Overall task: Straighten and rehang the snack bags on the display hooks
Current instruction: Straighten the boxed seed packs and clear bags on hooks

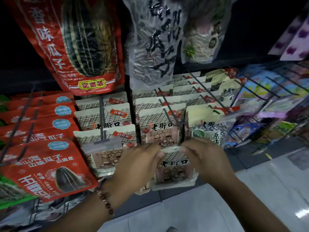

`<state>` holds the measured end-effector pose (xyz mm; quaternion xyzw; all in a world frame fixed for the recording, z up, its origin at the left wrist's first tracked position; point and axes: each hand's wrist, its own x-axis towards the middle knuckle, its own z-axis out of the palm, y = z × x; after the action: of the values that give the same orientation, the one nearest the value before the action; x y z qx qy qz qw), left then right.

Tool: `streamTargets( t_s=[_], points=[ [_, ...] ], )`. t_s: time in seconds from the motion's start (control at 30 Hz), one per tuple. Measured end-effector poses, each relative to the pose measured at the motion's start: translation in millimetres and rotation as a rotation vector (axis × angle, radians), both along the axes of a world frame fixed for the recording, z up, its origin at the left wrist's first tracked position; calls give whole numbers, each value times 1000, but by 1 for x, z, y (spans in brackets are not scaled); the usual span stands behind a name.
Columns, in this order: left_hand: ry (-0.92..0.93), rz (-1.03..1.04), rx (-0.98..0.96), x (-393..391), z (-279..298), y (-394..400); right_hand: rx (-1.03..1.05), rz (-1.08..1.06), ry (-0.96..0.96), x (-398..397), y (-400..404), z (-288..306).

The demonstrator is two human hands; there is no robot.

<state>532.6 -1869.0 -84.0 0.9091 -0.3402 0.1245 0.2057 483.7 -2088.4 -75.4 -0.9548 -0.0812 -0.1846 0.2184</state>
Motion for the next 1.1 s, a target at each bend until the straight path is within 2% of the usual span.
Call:
streamTargets(
  t_s=[0.1, 0.4, 0.83, 1.1],
  points=[
    [33, 22, -72, 10, 9, -12, 9, 19, 0, 17, -11, 5],
    [40, 189, -77, 29, 21, -29, 91, 103, 17, 70, -25, 14],
    [80, 348, 14, 53, 17, -40, 118, 143, 112, 104, -29, 7],
    [-62, 430, 5, 55, 4, -52, 130, 121, 11, 109, -25, -7]
  ],
)
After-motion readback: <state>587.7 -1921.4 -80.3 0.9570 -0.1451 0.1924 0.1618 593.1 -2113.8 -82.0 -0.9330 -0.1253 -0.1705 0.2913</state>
